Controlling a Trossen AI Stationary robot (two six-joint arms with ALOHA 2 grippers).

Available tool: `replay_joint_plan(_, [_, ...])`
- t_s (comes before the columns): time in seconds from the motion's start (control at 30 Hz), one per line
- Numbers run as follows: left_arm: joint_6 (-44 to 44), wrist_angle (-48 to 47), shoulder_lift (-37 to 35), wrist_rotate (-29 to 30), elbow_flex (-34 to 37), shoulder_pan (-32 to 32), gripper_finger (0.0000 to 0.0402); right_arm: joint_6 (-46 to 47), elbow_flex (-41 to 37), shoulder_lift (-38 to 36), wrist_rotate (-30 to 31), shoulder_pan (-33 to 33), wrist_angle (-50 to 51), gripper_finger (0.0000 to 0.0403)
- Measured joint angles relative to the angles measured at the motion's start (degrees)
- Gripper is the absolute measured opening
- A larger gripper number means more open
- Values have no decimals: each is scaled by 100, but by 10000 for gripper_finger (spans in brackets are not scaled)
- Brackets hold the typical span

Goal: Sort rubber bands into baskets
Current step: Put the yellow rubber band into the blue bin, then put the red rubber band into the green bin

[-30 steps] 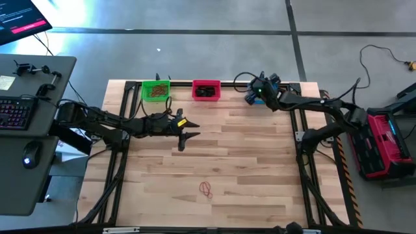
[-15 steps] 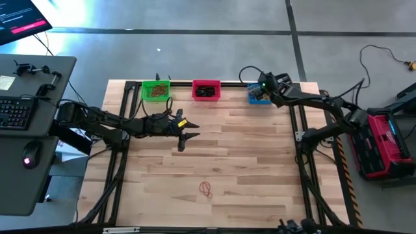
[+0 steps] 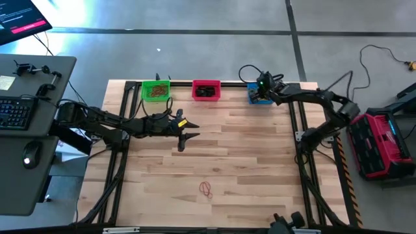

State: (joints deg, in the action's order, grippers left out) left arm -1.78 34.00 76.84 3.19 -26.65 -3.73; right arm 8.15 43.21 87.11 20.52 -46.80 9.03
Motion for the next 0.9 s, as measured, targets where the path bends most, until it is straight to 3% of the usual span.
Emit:
replay_joint_plan(0.3, [-38, -86, -2, 10, 0, 0, 147, 386, 527, 435, -685, -365, 358, 13])
replay_joint_plan(0.73, [111, -445, -1, -228, 2, 18, 147, 357, 1357, 437, -746, -269, 1734, 187])
replay_joint_plan(0.83, [125, -450, 1, -616, 2, 124, 147, 304, 1418, 437, -757, -183, 1856, 185])
replay_joint_plan(0.9, [177, -455, 18, -813, 2, 235, 146, 197, 1418, 437, -764, -57, 1862, 160])
